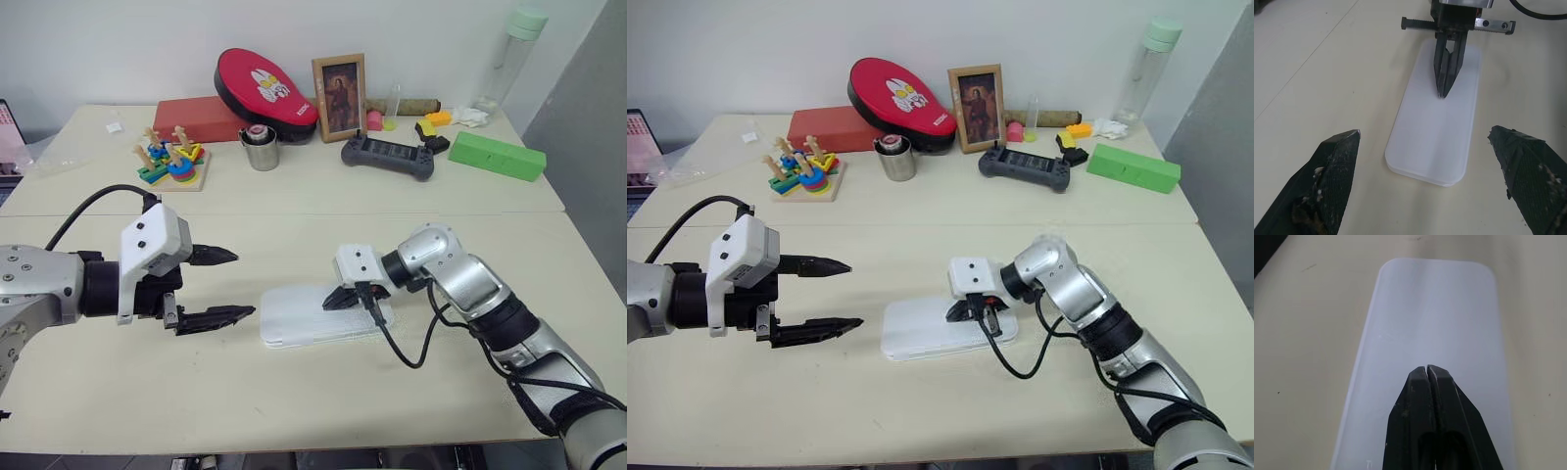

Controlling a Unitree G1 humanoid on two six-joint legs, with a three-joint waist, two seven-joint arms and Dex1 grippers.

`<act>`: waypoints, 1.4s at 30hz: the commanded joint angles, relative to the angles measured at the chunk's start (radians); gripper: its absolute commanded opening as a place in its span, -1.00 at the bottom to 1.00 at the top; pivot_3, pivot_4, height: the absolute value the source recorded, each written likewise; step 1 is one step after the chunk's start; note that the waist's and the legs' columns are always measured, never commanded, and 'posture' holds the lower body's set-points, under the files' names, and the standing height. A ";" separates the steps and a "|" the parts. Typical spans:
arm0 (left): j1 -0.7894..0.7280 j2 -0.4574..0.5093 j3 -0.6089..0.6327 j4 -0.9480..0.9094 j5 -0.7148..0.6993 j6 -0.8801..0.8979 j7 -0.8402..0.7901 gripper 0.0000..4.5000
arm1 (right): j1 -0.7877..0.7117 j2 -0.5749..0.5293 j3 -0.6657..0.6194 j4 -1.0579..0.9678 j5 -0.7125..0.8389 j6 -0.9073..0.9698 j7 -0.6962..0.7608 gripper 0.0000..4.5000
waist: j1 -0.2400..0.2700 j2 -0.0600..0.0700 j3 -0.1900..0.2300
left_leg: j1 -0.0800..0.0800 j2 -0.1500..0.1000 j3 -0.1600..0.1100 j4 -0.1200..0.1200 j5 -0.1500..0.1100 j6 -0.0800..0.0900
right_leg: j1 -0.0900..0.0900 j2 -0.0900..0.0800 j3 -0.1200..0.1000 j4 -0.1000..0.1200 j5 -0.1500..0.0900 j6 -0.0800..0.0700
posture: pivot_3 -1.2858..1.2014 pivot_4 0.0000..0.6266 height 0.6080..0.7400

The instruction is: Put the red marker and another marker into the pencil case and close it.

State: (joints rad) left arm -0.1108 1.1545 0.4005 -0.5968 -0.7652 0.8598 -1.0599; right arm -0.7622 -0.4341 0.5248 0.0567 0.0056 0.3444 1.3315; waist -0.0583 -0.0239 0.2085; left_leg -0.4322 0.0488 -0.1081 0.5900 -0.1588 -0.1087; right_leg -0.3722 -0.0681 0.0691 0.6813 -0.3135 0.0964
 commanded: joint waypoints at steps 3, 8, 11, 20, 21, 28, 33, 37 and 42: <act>-0.006 0.013 0.034 -0.024 -0.010 -0.003 0.014 1.00 | 0.034 -0.024 0.043 0.072 -0.064 -0.042 -0.030 -0.99 | 0.000 0.000 0.000 | 0.001 0.000 0.000 0.000 0.000 0.000 | 0.001 0.000 0.000 0.000 0.000 0.000 | 0.03 -0.52 1.00; -0.005 -0.012 0.045 -0.026 -0.035 0.010 0.041 1.00 | 0.020 -0.012 -0.027 0.011 0.017 0.031 -0.029 -0.99 | 0.000 -0.001 -0.001 | 0.005 0.000 0.000 0.001 0.001 -0.001 | 0.004 0.000 0.000 0.000 0.000 0.000 | 0.03 -0.52 1.00; 0.021 -0.045 0.062 -0.038 -0.056 0.021 0.071 1.00 | 0.003 -0.028 -0.105 -0.091 0.118 0.129 -0.006 -0.99 | 0.001 -0.001 -0.001 | 0.005 0.000 0.000 0.001 0.001 -0.001 | 0.004 0.000 0.001 0.000 0.000 0.000 | 0.03 -0.52 1.00; 0.154 -0.219 0.087 -0.078 0.017 -0.025 0.271 1.00 | 0.050 -0.148 -0.295 -0.292 0.233 0.272 -0.093 -0.99 | 0.003 -0.001 0.000 | 0.001 0.000 0.000 -0.001 0.001 -0.001 | 0.001 0.000 0.000 -0.001 0.000 0.000 | 0.03 -0.52 1.00; 0.172 -0.240 0.089 -0.084 0.027 -0.037 0.287 1.00 | 0.061 -0.160 -0.310 -0.301 0.236 0.282 -0.109 -0.99 | 0.003 -0.001 0.000 | 0.001 0.000 0.000 -0.001 0.001 -0.001 | 0.001 0.000 0.000 -0.001 0.000 0.000 | 0.03 -0.52 1.00; 0.327 -0.507 0.052 -0.017 0.148 -0.154 0.478 1.00 | 0.293 -0.250 -0.471 -0.352 0.209 0.264 -0.273 -0.99 | 0.013 -0.002 -0.002 | 0.000 0.000 0.000 0.000 0.001 -0.001 | 0.001 0.000 0.001 -0.002 0.000 0.000 | 0.03 -0.52 1.00; 0.344 -0.568 0.032 0.019 0.262 -0.263 0.545 1.00 | 0.390 -0.278 -0.524 -0.348 0.210 0.216 -0.330 -0.99 | 0.017 -0.002 -0.002 | 0.000 0.000 0.000 0.002 0.001 -0.001 | 0.001 0.000 0.001 -0.001 0.001 0.000 | 0.03 -0.52 1.00; 0.344 -0.621 0.059 0.038 0.264 -0.296 0.584 1.00 | 0.536 -0.293 -0.602 -0.290 0.181 0.173 -0.417 -0.99 | 0.024 -0.004 -0.003 | 0.000 0.000 0.001 0.003 0.001 -0.001 | 0.002 0.000 0.002 -0.002 0.001 -0.001 | 0.03 -0.52 1.00; 0.372 -0.639 0.073 0.082 0.248 -0.283 0.576 1.00 | 0.571 -0.276 -0.622 -0.273 0.209 0.157 -0.447 -0.99 | 0.023 -0.004 -0.004 | 0.000 0.000 0.001 0.003 0.001 -0.001 | 0.002 0.000 0.002 -0.002 0.002 0.000 | 0.03 -0.52 1.00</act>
State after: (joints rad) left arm 0.2512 0.5193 0.4521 -0.5096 -0.5113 0.6059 -0.4733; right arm -0.1745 -0.7053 -0.0628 -0.1988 0.1938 0.5312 0.8951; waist -0.0357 -0.0276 0.2043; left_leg -0.4317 0.0485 -0.1074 0.5928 -0.1574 -0.1093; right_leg -0.3703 -0.0684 0.0707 0.6799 -0.3119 0.0963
